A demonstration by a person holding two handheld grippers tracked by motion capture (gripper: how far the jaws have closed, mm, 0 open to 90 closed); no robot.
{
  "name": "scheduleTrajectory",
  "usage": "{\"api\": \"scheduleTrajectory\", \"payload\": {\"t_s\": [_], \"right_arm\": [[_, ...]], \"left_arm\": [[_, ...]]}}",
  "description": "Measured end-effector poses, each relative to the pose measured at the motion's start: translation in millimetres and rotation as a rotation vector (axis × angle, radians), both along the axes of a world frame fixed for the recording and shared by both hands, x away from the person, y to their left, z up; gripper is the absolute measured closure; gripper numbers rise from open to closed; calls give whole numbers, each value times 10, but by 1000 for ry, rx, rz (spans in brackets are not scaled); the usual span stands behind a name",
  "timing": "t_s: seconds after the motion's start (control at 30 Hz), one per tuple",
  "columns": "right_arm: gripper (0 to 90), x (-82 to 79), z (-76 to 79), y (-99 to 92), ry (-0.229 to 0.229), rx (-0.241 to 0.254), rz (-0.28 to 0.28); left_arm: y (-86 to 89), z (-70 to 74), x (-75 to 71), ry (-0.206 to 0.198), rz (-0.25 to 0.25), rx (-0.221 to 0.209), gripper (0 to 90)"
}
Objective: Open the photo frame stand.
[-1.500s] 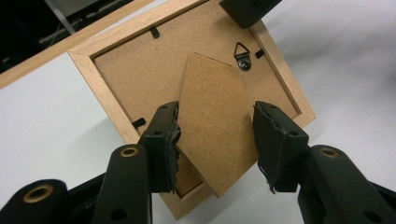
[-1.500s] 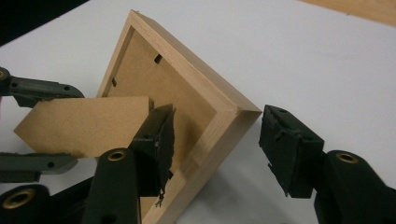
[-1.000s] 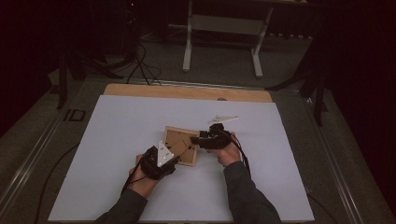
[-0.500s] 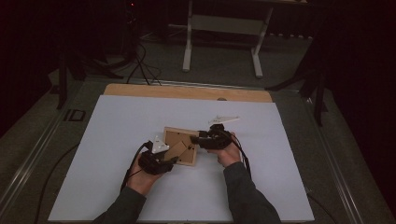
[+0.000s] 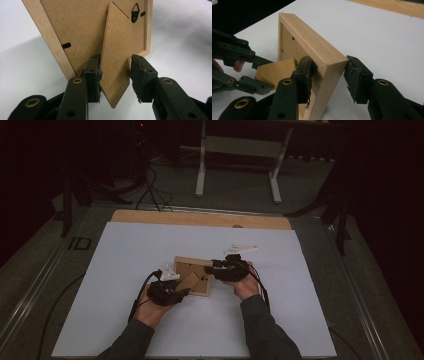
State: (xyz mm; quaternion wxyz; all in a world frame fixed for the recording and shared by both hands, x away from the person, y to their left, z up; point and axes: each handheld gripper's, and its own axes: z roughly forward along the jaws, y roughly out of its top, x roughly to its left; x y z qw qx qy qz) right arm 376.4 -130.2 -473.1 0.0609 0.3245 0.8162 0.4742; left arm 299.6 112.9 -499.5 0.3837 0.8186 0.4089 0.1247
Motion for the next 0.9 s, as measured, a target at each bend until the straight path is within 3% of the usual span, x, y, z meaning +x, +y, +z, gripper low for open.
{"api": "scheduleTrajectory", "payload": {"t_s": [0.17,0.4,0.57,0.77,0.9], "right_arm": [[583,-50,45,12,-53,-41,1],[589,-69,64,2,-79,-62,-14],[597,-86,89,-10,-124,-99,-39],[598,-78,91,-34,-153,-114,-77],[598,-70,94,-40,-167,-120,-98]], "left_arm": [[-7,-20,25,-5,12,3,616],[-34,-26,65,-22,15,10,616],[-80,-6,145,-36,22,11,618],[-95,-3,272,-26,34,-2,633],[-125,-5,351,-31,41,12,635]]}}
